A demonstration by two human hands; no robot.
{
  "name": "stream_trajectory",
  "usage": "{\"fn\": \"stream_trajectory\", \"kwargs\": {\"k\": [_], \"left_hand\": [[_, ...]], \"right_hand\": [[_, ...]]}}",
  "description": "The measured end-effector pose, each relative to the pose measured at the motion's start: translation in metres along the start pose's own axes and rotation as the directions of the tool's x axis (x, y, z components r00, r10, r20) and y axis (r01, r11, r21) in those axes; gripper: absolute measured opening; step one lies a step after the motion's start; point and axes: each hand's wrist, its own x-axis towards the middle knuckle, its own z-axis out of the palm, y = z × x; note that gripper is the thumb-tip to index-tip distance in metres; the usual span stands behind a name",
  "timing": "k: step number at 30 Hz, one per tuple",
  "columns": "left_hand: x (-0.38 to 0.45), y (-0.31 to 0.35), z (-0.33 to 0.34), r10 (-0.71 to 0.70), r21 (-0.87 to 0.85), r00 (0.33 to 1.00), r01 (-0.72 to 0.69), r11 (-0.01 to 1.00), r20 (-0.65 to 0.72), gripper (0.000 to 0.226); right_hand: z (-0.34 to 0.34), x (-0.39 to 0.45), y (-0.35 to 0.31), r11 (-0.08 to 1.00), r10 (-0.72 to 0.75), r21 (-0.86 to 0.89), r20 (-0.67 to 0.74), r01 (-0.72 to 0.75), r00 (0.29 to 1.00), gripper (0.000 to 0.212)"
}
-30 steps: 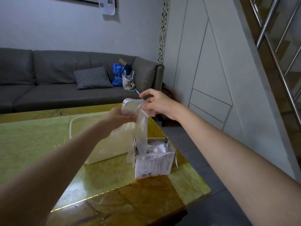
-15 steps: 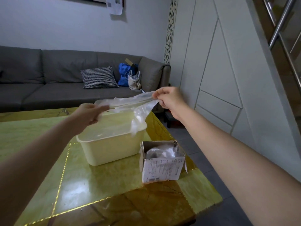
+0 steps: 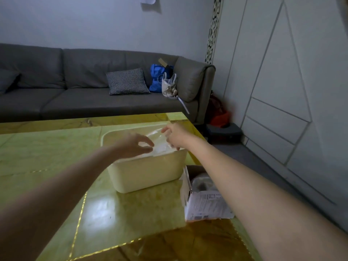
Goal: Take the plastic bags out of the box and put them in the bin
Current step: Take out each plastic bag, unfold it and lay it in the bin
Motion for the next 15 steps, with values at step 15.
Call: {"fn": "stream_trajectory", "kwargs": {"k": [15], "left_hand": [[0.012,0.049,0.031,0.128,-0.035,0.948,-0.144,0.989,-0.290,0.022]], "right_hand": [[-0.018,-0.022,0.010,0.899,-0.211,-0.400,-0.045,0.176,0.976,0.025]]}}
